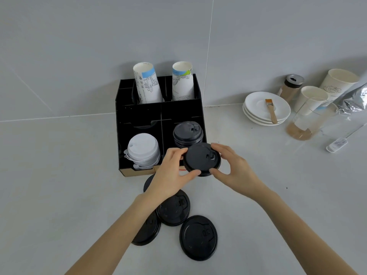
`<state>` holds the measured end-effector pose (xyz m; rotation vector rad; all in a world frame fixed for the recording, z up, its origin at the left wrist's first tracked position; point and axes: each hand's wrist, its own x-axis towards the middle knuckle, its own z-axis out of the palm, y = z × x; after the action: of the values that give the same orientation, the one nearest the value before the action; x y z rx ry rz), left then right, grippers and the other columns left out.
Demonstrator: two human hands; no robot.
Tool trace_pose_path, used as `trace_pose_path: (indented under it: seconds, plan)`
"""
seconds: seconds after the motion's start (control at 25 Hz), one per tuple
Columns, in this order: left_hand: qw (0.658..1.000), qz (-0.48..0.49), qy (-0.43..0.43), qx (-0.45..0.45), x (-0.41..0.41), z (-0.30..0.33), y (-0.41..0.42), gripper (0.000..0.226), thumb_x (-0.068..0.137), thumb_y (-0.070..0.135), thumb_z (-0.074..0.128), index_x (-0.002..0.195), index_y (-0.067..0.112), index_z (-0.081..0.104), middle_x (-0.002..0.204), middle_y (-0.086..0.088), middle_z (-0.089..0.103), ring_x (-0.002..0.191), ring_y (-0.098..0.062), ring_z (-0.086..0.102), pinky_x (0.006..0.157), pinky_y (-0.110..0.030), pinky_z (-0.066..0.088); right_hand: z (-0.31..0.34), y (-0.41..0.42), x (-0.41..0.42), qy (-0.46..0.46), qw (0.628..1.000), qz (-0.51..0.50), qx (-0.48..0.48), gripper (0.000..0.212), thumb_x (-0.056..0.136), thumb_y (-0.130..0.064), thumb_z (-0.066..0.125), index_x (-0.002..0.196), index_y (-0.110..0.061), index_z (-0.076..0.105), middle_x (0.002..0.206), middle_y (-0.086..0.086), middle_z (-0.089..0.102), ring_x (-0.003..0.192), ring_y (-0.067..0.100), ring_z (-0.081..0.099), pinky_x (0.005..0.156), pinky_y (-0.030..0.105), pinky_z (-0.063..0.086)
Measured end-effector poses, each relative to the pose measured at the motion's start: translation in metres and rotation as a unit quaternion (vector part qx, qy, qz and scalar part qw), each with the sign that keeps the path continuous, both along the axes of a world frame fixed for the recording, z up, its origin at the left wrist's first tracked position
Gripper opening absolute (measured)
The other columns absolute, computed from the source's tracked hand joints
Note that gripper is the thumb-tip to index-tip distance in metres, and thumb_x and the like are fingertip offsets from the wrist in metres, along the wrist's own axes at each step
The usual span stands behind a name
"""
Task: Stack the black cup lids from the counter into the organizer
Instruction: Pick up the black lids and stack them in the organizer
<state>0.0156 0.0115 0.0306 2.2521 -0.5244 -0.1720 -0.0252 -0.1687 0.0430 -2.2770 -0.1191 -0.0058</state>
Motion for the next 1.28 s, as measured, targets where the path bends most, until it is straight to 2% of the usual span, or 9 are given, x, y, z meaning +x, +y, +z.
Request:
trace_pose_path:
  seconds: [0.08, 0.32, 0.4, 0.48, 0.56, 0.76, 0.96, 1.28]
  plan:
    - [1.000, 0.018, -0.009, -0.010, 0.008, 0.004, 0.000, 0.063, 0.077, 0.030, 0.066, 0.130, 0.015, 0.034, 0.131, -0.003, 0.038, 0.109, -0.003, 0.037, 0.089, -0.014, 0.031, 0.008, 0.000, 0.014, -0.011, 1.000, 0.011, -0.015, 0.058, 0.081, -0.016, 0.062, 0.133, -0.016, 0.034, 0.140, 0.000, 0.041, 0.126, 0.014, 0.037, 0.105, 0.021, 0.027]
    - [0.997, 0.068, -0.017, -0.028, 0.043, 0.014, -0.004, 0.061, 0.077, 0.030, 0.066, 0.128, 0.012, 0.037, 0.132, -0.006, 0.041, 0.110, -0.007, 0.041, 0.090, -0.021, 0.034, 0.020, 0.003, 0.057, -0.028, 1.000, -0.001, 0.004, 0.055, 0.081, -0.016, 0.063, 0.130, -0.013, 0.038, 0.133, 0.007, 0.046, 0.119, 0.020, 0.047, 0.108, 0.035, 0.037]
    - [0.996, 0.078, -0.020, -0.026, 0.055, 0.016, -0.005, 0.059, 0.077, 0.031, 0.066, 0.126, 0.013, 0.038, 0.132, -0.006, 0.042, 0.115, -0.013, 0.044, 0.090, -0.023, 0.035, 0.020, 0.004, 0.069, -0.030, 1.000, -0.008, 0.000, 0.053, 0.081, -0.014, 0.062, 0.130, -0.012, 0.039, 0.134, 0.008, 0.045, 0.120, 0.021, 0.047, 0.107, 0.029, 0.035]
    - [0.996, 0.089, -0.024, -0.019, 0.065, 0.015, -0.007, 0.059, 0.077, 0.032, 0.066, 0.126, 0.014, 0.038, 0.131, -0.006, 0.042, 0.119, -0.017, 0.044, 0.090, -0.024, 0.035, 0.018, 0.005, 0.081, -0.033, 0.999, -0.005, -0.029, 0.052, 0.083, -0.015, 0.060, 0.130, -0.010, 0.038, 0.137, 0.008, 0.043, 0.122, 0.020, 0.045, 0.101, 0.015, 0.029]
    - [0.994, 0.102, -0.026, -0.011, 0.074, 0.012, -0.008, 0.058, 0.077, 0.033, 0.066, 0.125, 0.013, 0.039, 0.132, -0.007, 0.043, 0.120, -0.019, 0.043, 0.092, -0.026, 0.035, 0.015, 0.006, 0.092, -0.039, 0.997, 0.005, -0.065, 0.052, 0.084, -0.017, 0.058, 0.131, -0.008, 0.037, 0.139, 0.009, 0.041, 0.125, 0.021, 0.042, 0.098, 0.012, 0.025]
    - [0.992, 0.126, -0.014, 0.014, 0.084, 0.003, -0.013, 0.059, 0.078, 0.035, 0.065, 0.125, 0.011, 0.039, 0.131, -0.009, 0.043, 0.121, -0.022, 0.043, 0.094, -0.031, 0.038, 0.008, 0.009, 0.109, -0.005, 0.992, 0.027, -0.122, 0.055, 0.087, -0.020, 0.053, 0.134, -0.005, 0.029, 0.146, 0.011, 0.032, 0.134, 0.024, 0.030, 0.110, 0.032, 0.026]
    - [0.991, 0.135, -0.011, 0.016, 0.082, -0.002, -0.013, 0.059, 0.077, 0.036, 0.064, 0.124, 0.011, 0.039, 0.130, -0.010, 0.044, 0.119, -0.022, 0.044, 0.092, -0.030, 0.038, 0.005, 0.011, 0.110, -0.011, 0.990, 0.036, -0.139, 0.056, 0.086, -0.019, 0.053, 0.134, -0.004, 0.029, 0.145, 0.012, 0.033, 0.134, 0.025, 0.028, 0.110, 0.035, 0.028]
    - [0.989, 0.137, 0.003, 0.056, 0.074, -0.009, -0.013, 0.060, 0.078, 0.037, 0.064, 0.124, 0.010, 0.037, 0.130, -0.010, 0.043, 0.118, -0.023, 0.044, 0.094, -0.039, 0.043, -0.005, 0.014, 0.100, -0.013, 0.986, 0.031, -0.162, 0.054, 0.085, -0.019, 0.056, 0.131, -0.001, 0.035, 0.143, 0.015, 0.035, 0.132, 0.029, 0.030, 0.110, 0.040, 0.031]
